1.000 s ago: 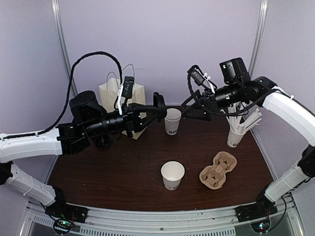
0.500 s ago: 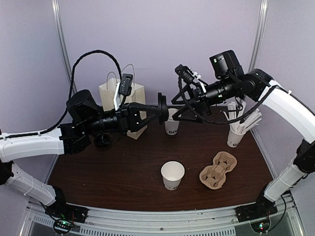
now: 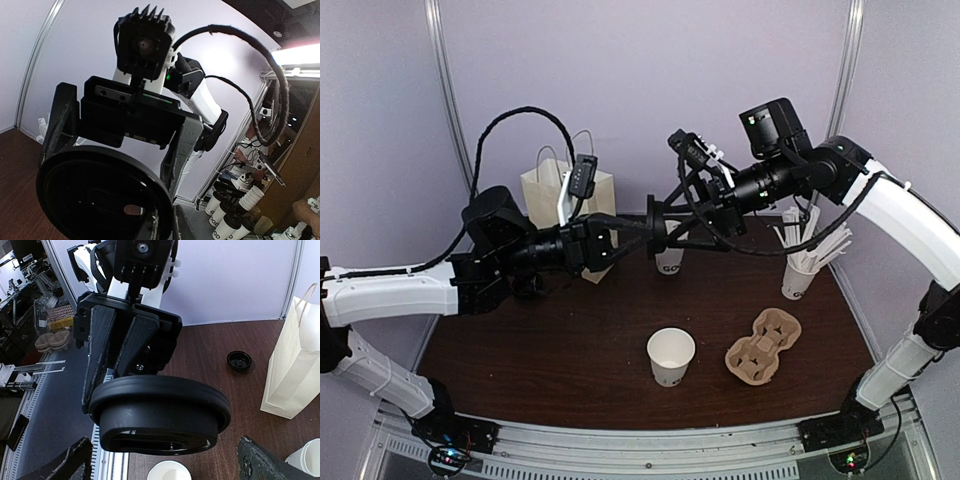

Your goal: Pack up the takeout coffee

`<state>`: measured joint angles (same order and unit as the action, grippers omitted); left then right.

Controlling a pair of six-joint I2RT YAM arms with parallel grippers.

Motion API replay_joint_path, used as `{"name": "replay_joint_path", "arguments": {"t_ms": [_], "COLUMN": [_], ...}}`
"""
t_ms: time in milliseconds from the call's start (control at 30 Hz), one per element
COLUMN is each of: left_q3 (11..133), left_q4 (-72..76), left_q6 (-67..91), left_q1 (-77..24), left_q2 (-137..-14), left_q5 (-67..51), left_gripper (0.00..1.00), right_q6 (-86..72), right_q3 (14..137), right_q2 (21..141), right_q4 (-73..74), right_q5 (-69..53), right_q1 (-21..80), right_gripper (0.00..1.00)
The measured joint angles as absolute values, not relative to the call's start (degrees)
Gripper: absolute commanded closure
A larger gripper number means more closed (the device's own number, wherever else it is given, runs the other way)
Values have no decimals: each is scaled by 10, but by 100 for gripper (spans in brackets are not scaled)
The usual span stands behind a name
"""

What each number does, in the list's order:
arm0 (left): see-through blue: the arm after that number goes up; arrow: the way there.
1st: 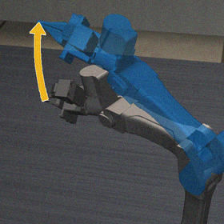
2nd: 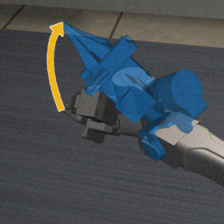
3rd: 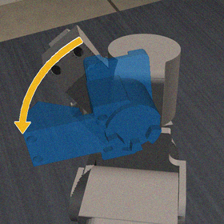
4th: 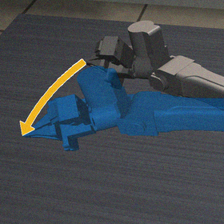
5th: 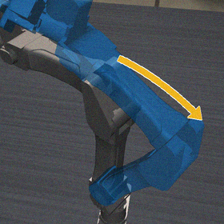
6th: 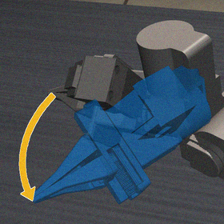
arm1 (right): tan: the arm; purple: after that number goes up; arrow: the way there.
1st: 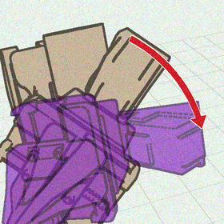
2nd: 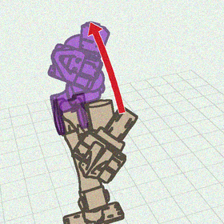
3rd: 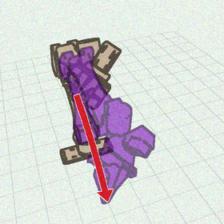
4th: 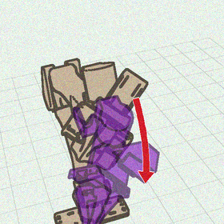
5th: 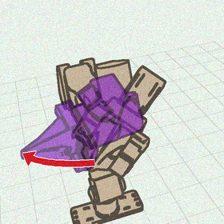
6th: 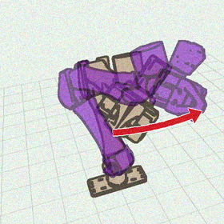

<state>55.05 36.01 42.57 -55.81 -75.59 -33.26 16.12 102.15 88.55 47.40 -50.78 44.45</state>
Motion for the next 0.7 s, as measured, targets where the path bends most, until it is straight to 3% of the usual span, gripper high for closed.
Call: {"name": "replay_joint_path", "arguments": {"t_ms": [700], "left_q3": [517], "left_q4": [437], "left_q6": [461], "left_q1": [-558], "left_q2": [-772], "left_q5": [-319], "left_gripper": [89], "right_q6": [125], "right_q3": [1021], "right_q2": [897], "right_q4": [452], "right_q5": [-513], "right_q1": [461], "right_gripper": [7]}}
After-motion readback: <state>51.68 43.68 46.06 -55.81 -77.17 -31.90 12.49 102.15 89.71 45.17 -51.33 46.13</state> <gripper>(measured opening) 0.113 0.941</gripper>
